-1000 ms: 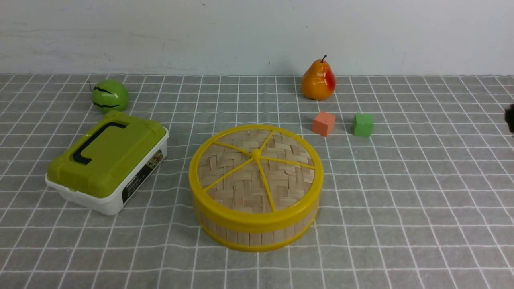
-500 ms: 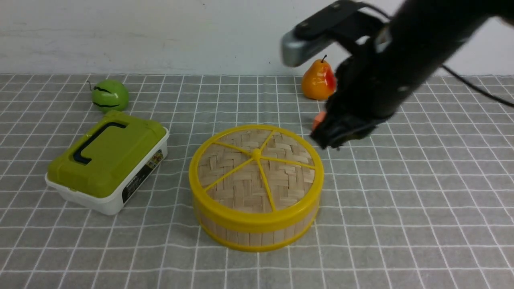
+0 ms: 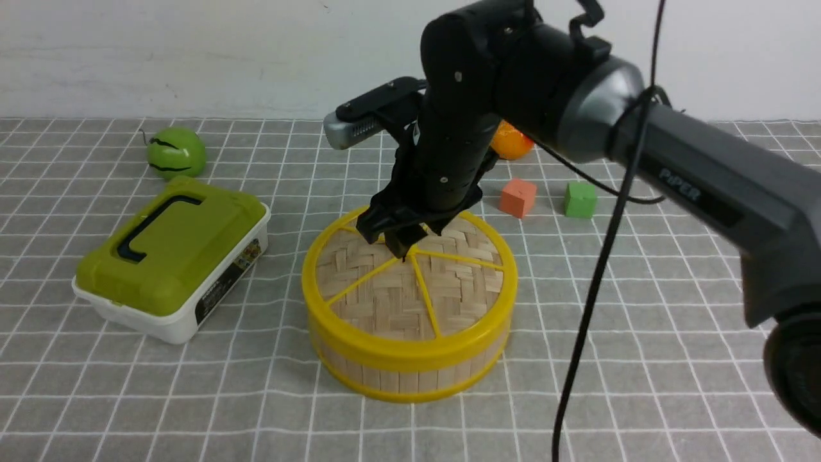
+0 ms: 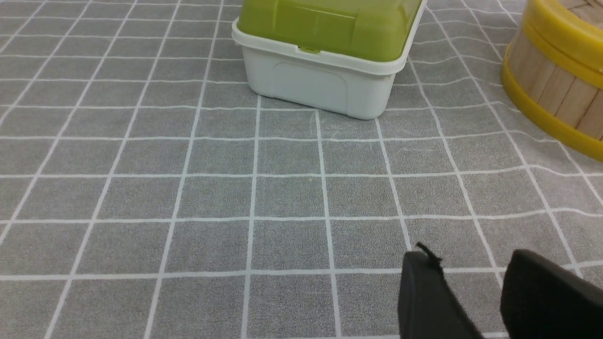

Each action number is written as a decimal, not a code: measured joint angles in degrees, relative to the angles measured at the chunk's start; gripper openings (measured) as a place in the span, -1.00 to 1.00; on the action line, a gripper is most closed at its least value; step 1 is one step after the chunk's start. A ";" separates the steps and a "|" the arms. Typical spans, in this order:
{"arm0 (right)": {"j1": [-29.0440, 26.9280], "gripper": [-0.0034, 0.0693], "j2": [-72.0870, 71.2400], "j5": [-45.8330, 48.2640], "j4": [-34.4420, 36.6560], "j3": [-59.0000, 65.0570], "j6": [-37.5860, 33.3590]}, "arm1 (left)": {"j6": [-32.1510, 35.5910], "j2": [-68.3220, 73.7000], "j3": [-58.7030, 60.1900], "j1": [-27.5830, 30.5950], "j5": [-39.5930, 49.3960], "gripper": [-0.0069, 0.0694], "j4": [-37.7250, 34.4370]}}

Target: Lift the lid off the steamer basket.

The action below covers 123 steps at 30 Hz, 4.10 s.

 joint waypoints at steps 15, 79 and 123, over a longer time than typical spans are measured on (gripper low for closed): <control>0.05 -0.60 2.38 -1.40 -0.46 -0.58 0.17 | 0.00 0.00 0.00 0.00 0.00 -0.19 0.00; -29.70 0.48 -34.98 -11.87 9.26 42.76 -6.68 | 0.00 0.00 0.00 0.00 0.00 -0.19 0.00; -33.82 -0.91 -127.16 -54.51 10.33 121.72 -6.55 | 0.00 0.00 0.00 0.00 0.00 -0.19 0.00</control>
